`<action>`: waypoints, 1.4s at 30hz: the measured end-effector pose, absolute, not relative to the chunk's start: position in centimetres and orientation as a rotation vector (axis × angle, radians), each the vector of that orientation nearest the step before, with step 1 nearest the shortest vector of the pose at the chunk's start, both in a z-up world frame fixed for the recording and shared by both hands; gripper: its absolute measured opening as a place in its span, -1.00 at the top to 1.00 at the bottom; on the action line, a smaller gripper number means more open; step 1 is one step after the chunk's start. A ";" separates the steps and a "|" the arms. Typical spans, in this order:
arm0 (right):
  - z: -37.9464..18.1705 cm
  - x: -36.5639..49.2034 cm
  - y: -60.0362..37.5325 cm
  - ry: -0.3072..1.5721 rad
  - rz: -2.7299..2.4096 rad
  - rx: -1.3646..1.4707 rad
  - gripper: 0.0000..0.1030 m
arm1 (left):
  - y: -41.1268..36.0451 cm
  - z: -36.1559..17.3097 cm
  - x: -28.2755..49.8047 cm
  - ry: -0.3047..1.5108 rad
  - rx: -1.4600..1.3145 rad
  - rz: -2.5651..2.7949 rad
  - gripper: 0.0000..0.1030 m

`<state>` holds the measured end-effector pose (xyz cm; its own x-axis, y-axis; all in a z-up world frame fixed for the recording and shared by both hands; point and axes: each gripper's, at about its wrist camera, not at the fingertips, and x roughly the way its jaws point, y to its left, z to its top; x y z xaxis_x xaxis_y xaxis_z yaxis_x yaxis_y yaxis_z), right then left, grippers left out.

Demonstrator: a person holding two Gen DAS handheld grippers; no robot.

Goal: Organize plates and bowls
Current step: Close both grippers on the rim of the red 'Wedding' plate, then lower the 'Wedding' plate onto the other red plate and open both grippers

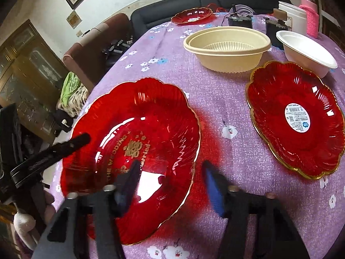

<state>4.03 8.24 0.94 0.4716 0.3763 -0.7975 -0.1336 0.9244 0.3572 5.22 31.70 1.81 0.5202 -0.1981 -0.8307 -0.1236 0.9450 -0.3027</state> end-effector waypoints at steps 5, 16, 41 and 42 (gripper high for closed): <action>1.3 3.7 8.0 1.025 0.317 0.248 0.67 | 31.8 2.4 4.4 1.007 -0.365 -0.023 0.63; 4.1 0.4 10.5 0.943 0.412 0.160 0.67 | 33.4 7.7 -0.5 0.864 -0.338 0.027 0.59; 2.2 -0.9 9.8 0.925 0.339 0.121 -0.03 | 33.7 6.0 -3.3 0.849 -0.322 0.133 -0.33; 2.6 -1.2 9.4 0.914 0.338 0.130 -0.03 | 33.9 6.4 -3.7 0.842 -0.325 0.139 -0.33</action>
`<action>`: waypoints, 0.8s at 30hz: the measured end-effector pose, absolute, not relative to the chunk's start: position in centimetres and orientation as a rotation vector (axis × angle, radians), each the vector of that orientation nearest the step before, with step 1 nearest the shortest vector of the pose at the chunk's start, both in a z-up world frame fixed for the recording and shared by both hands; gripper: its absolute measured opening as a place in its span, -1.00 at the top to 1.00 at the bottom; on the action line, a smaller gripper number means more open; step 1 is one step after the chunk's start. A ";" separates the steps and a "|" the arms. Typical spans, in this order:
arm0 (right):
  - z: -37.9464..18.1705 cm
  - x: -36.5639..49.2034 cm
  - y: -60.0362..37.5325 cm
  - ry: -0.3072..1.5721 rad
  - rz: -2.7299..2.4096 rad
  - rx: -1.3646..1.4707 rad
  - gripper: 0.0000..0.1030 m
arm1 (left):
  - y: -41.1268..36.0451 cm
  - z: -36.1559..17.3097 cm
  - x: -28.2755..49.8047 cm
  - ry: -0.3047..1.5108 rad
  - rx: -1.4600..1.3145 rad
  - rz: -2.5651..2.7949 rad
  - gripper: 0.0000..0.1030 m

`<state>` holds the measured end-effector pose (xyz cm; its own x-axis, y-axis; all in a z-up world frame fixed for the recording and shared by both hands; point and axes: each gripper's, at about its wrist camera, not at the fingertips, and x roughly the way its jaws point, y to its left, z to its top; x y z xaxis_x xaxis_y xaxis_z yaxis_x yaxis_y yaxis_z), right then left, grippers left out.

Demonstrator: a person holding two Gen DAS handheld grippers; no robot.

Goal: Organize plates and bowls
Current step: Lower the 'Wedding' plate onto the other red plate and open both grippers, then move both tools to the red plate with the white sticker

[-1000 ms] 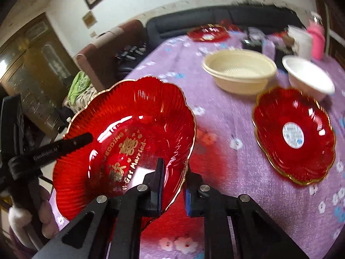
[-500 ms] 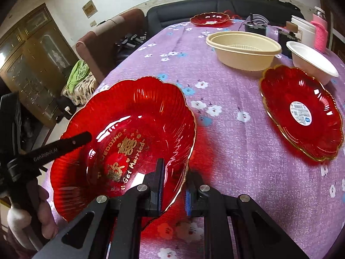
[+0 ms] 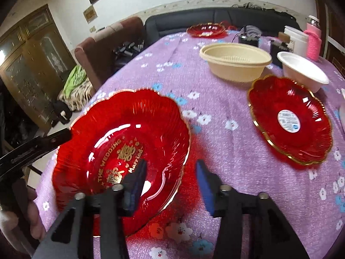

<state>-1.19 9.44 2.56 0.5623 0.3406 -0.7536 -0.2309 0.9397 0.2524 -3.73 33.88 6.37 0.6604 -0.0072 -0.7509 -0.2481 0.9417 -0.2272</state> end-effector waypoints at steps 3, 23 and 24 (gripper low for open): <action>3.3 -2.2 8.6 0.895 0.331 0.147 -0.03 | 34.1 7.8 -5.9 0.820 -0.342 0.141 -0.34; 19.2 -19.1 -2.0 0.482 0.232 0.127 -0.06 | 22.4 28.7 -24.7 0.437 -0.176 -0.286 -0.62; 21.1 -19.9 -2.8 0.458 0.235 0.129 -0.07 | 22.1 29.9 -25.3 0.426 -0.161 -0.287 -0.62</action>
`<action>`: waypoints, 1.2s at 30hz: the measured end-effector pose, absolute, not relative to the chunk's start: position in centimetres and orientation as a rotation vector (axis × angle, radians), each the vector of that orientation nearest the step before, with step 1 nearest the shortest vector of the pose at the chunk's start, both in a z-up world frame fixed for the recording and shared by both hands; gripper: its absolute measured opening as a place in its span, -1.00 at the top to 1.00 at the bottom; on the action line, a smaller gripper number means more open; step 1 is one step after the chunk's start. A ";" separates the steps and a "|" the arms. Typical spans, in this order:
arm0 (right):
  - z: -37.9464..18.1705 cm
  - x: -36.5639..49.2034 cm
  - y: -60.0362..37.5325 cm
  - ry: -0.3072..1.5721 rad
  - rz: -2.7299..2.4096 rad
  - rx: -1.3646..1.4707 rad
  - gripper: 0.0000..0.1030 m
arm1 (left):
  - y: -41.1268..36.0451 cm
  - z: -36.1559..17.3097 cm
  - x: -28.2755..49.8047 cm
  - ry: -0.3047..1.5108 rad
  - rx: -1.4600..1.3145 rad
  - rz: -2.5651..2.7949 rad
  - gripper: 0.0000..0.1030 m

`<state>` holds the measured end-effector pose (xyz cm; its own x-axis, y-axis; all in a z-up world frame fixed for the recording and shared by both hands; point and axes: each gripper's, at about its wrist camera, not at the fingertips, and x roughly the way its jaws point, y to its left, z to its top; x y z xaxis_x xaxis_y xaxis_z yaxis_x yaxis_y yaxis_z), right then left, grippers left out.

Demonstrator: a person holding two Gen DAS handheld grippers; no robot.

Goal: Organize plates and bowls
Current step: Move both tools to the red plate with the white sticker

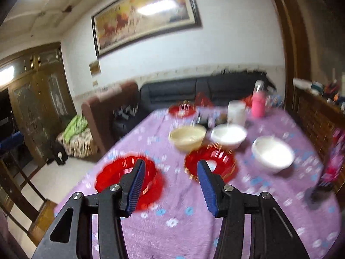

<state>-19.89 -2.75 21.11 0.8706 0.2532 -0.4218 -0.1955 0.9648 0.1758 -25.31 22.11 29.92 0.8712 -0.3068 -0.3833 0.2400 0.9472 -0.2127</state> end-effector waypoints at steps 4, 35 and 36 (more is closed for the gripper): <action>28.6 -22.5 -5.7 0.337 0.218 0.134 -0.34 | 22.0 36.4 -26.7 0.352 -0.137 -0.239 -0.65; 28.7 -28.7 -10.8 0.564 -0.185 0.122 -0.76 | 14.8 26.4 -14.6 0.451 -0.080 -0.793 -1.00; 29.2 -28.9 -10.6 0.563 -0.201 0.127 -0.76 | 15.5 26.1 -14.1 0.444 -0.093 -0.791 -1.00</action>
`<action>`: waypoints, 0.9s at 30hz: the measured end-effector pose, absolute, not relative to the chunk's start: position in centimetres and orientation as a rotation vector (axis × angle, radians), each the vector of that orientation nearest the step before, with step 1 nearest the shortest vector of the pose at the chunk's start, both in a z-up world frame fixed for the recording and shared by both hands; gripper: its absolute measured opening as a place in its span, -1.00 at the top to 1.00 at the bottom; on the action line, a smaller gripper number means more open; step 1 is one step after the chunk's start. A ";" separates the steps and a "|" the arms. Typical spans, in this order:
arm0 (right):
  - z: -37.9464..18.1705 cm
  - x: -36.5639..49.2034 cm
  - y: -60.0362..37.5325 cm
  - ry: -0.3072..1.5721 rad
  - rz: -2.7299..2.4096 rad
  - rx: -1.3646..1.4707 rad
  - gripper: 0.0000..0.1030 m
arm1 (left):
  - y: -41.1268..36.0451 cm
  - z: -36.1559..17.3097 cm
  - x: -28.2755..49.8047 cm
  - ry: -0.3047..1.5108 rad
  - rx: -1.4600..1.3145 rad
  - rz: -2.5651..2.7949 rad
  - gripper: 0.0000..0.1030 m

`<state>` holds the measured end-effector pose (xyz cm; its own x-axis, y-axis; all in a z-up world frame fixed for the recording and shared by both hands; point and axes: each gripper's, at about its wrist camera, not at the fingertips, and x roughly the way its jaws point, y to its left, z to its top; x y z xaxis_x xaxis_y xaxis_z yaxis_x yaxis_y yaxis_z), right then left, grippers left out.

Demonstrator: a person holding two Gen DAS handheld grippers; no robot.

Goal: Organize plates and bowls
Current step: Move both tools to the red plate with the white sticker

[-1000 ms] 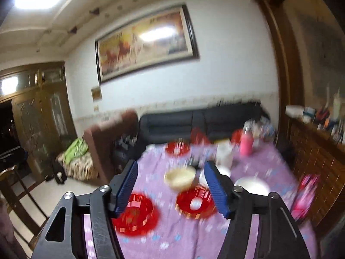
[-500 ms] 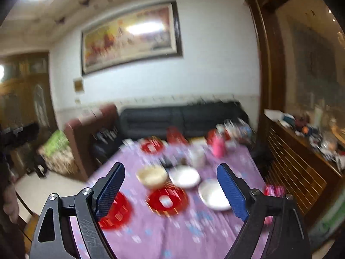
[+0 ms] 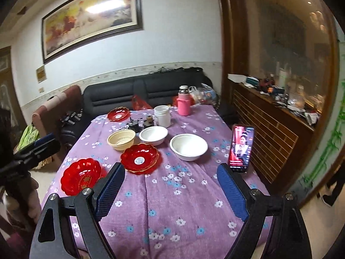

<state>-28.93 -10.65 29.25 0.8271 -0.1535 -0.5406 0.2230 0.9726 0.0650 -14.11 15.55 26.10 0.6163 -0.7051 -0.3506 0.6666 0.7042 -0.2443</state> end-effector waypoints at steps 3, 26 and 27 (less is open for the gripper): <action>29.8 -29.4 -9.7 0.549 -0.208 0.140 -0.76 | 17.3 25.2 -13.0 0.456 -0.126 -0.784 -1.00; 23.0 -17.8 -9.0 0.530 0.031 0.432 -0.76 | 26.0 21.2 -10.2 0.633 -0.255 -0.461 -1.00; 21.2 -16.7 -10.3 0.582 0.021 0.455 -0.76 | 24.9 20.9 -9.8 0.632 -0.244 -0.459 -1.00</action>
